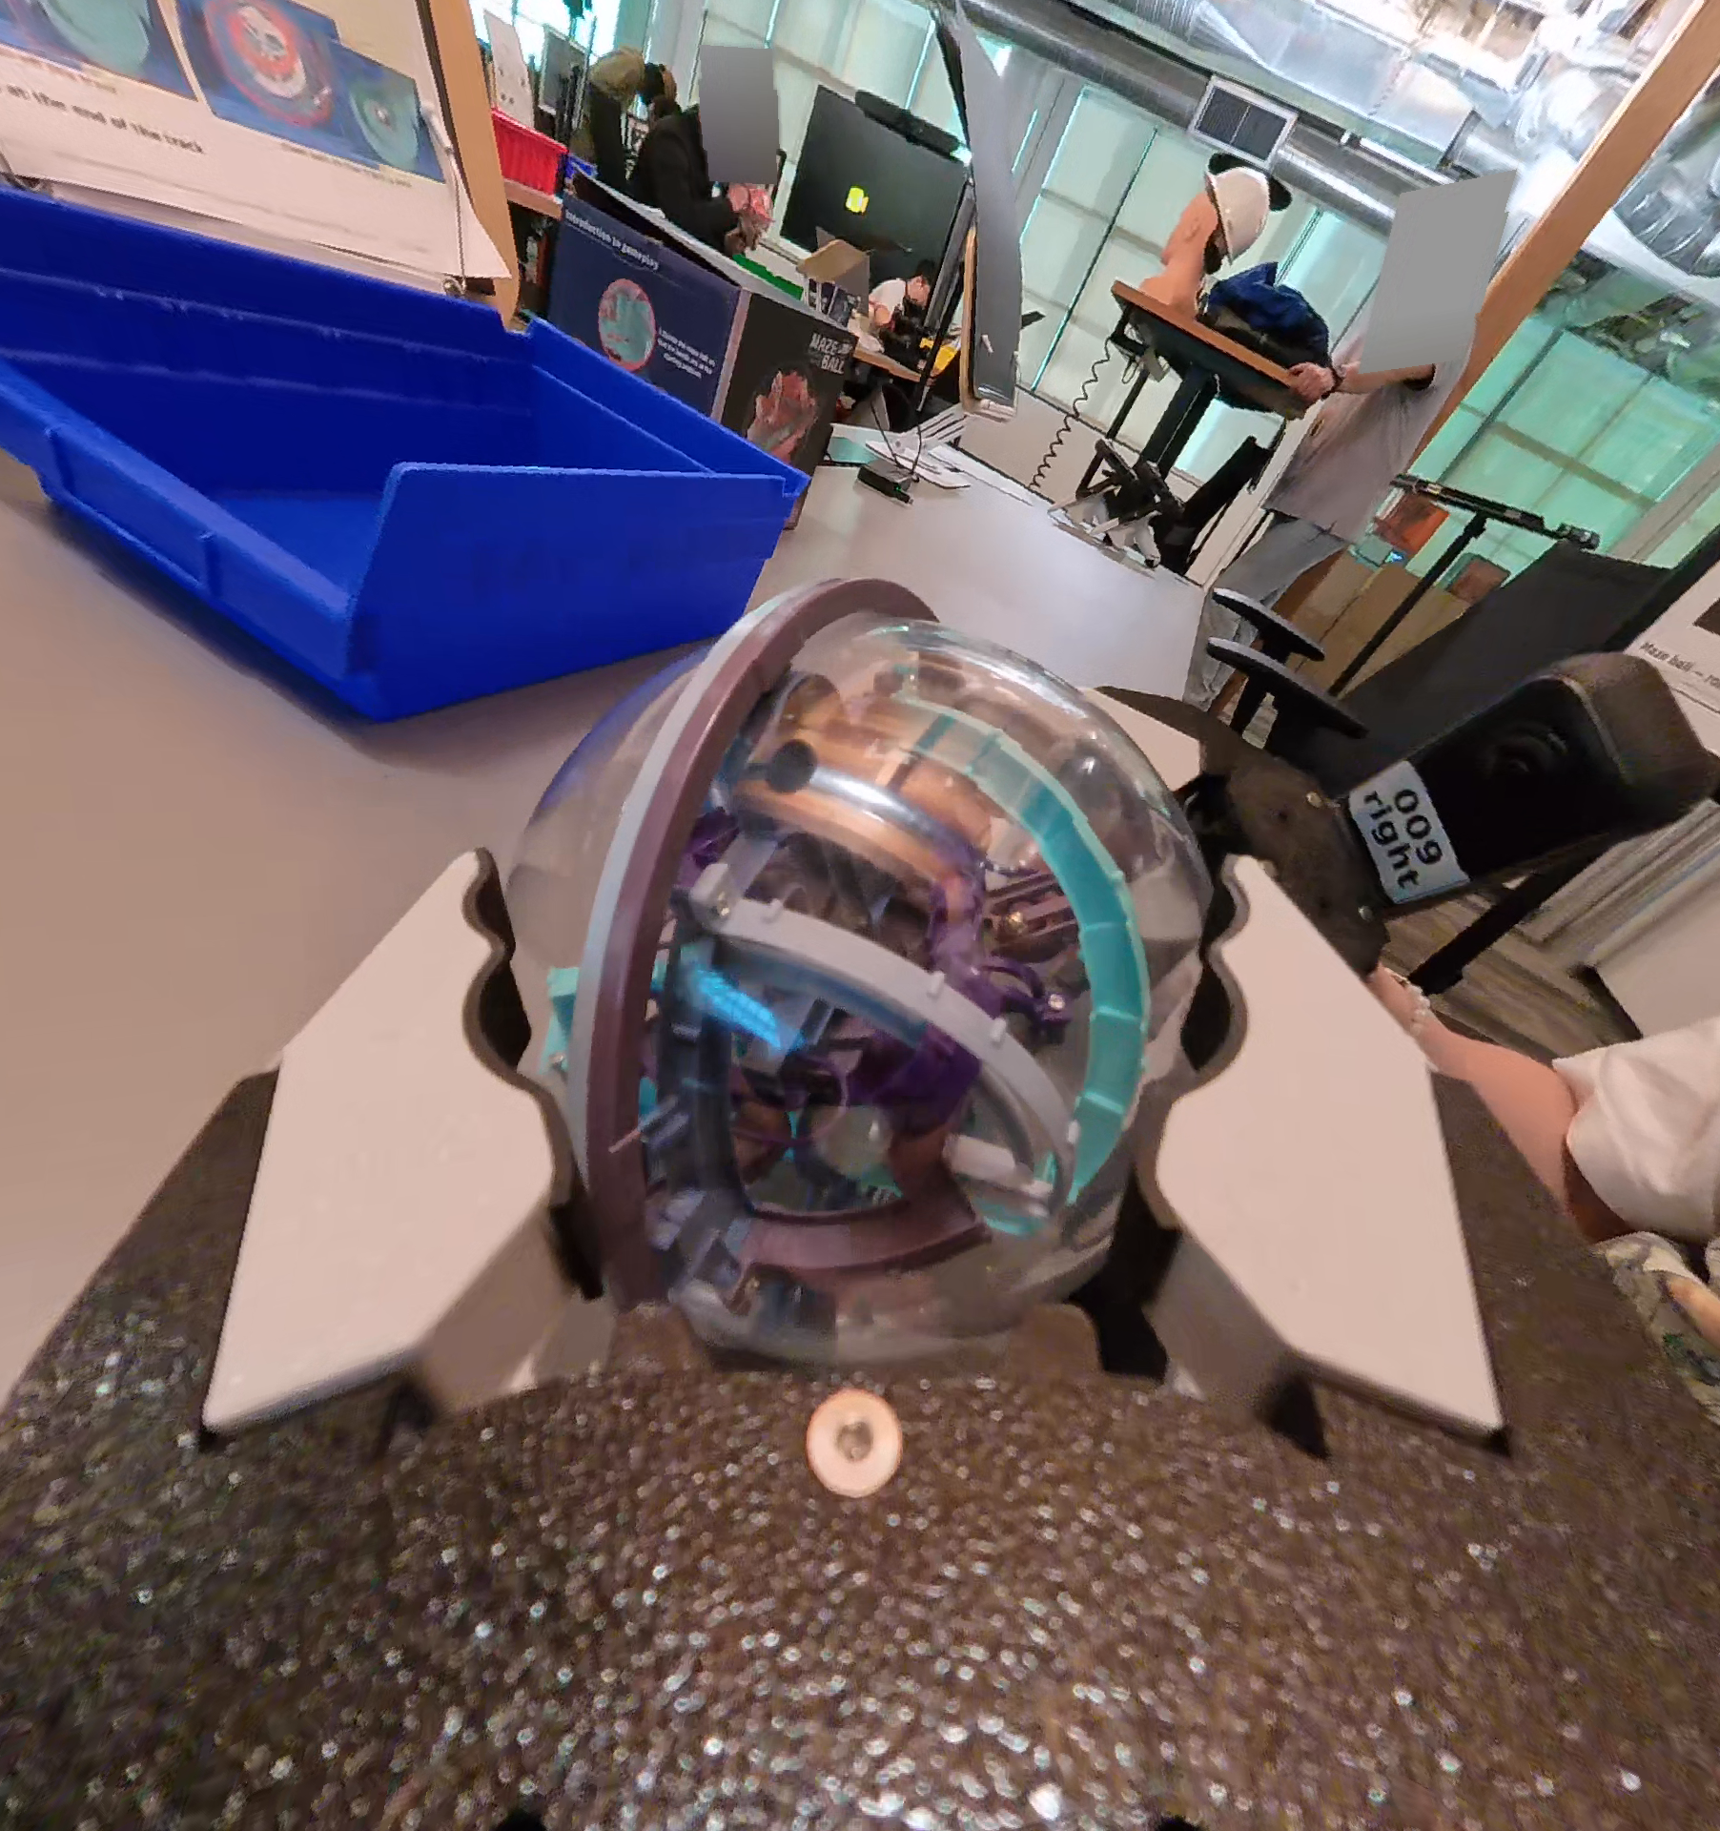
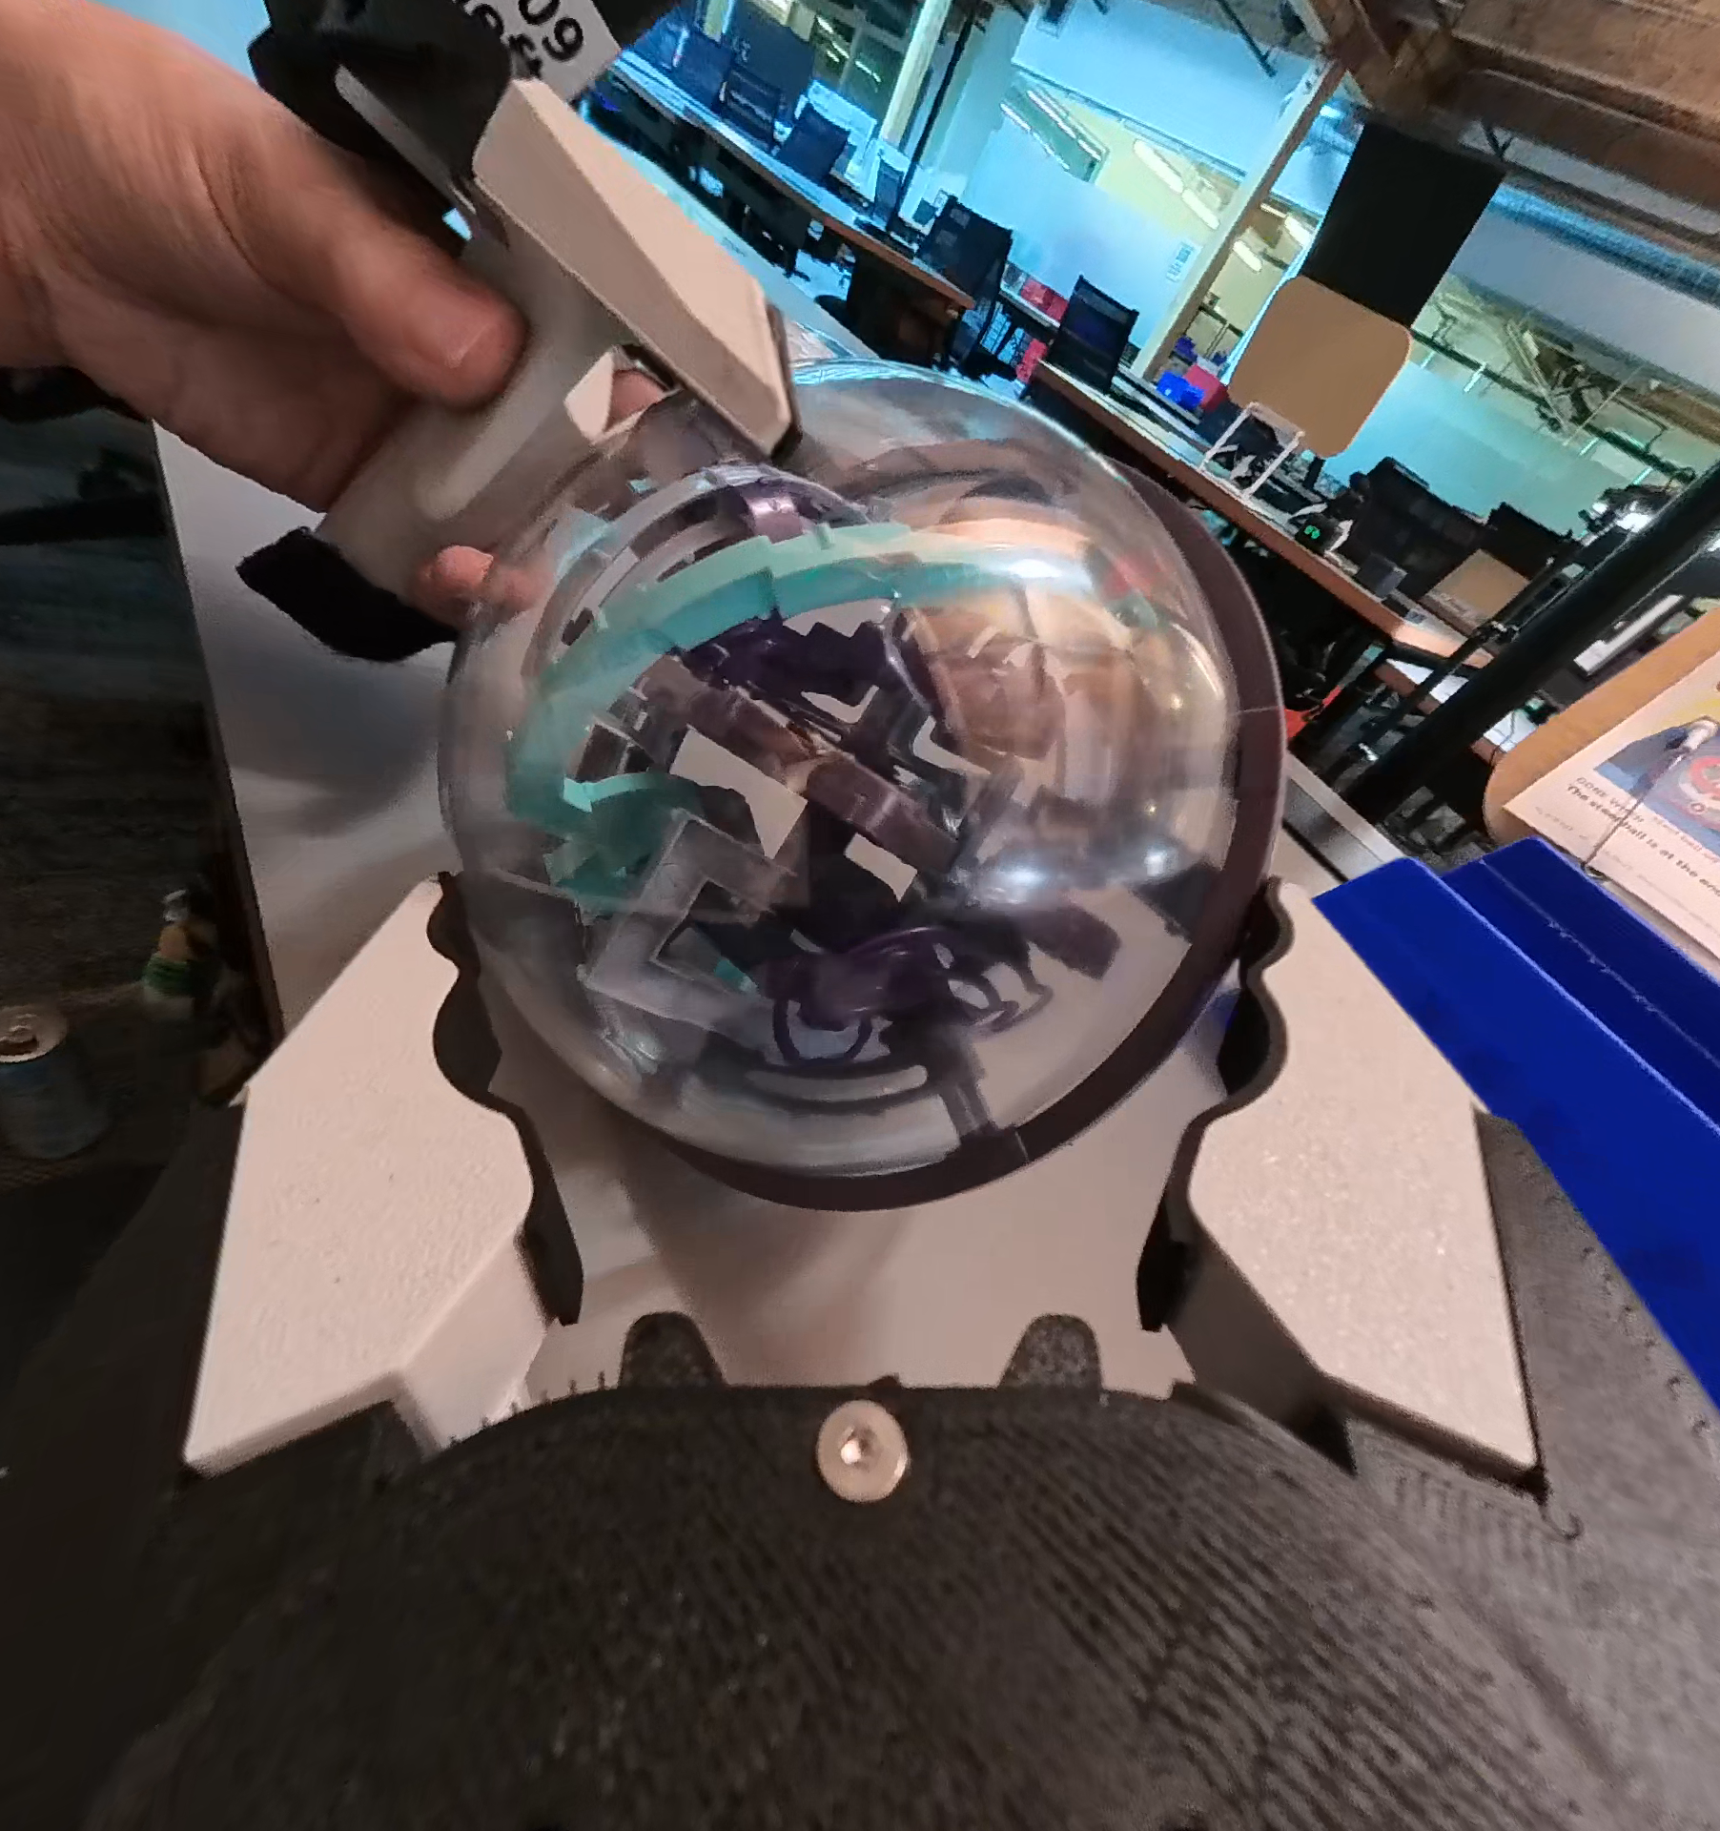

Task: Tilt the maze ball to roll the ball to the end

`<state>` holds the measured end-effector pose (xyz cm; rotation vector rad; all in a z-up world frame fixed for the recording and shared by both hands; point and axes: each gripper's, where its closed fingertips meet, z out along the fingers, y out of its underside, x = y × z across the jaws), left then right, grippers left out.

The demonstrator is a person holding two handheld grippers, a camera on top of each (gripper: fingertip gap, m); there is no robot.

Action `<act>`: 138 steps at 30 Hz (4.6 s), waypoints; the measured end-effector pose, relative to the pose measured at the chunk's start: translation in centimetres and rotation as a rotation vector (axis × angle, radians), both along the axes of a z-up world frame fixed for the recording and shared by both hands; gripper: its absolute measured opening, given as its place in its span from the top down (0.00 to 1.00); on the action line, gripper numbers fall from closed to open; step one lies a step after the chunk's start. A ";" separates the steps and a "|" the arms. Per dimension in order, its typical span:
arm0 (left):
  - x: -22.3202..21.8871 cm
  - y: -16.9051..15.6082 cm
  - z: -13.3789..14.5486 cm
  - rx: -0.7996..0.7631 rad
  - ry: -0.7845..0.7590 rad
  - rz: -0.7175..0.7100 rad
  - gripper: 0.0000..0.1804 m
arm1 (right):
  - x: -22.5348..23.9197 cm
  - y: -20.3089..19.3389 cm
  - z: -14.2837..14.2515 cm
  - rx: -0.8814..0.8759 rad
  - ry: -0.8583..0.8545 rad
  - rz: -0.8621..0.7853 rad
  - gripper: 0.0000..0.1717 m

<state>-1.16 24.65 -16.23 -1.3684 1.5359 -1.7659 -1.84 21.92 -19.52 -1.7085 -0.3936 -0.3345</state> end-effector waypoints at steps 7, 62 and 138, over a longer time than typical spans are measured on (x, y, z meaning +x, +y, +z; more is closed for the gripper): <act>0.0 0.2 -0.3 -0.115 0.052 -0.003 0.26 | -0.2 0.4 0.1 -0.004 0.001 -0.012 0.10; -2.0 -3.4 -0.7 0.411 -0.060 -0.162 0.27 | -1.3 -1.8 2.7 0.114 0.156 -0.015 0.15; -1.6 -4.9 -2.8 0.543 0.056 -0.203 0.35 | 1.9 -5.3 1.4 0.043 0.238 0.159 0.17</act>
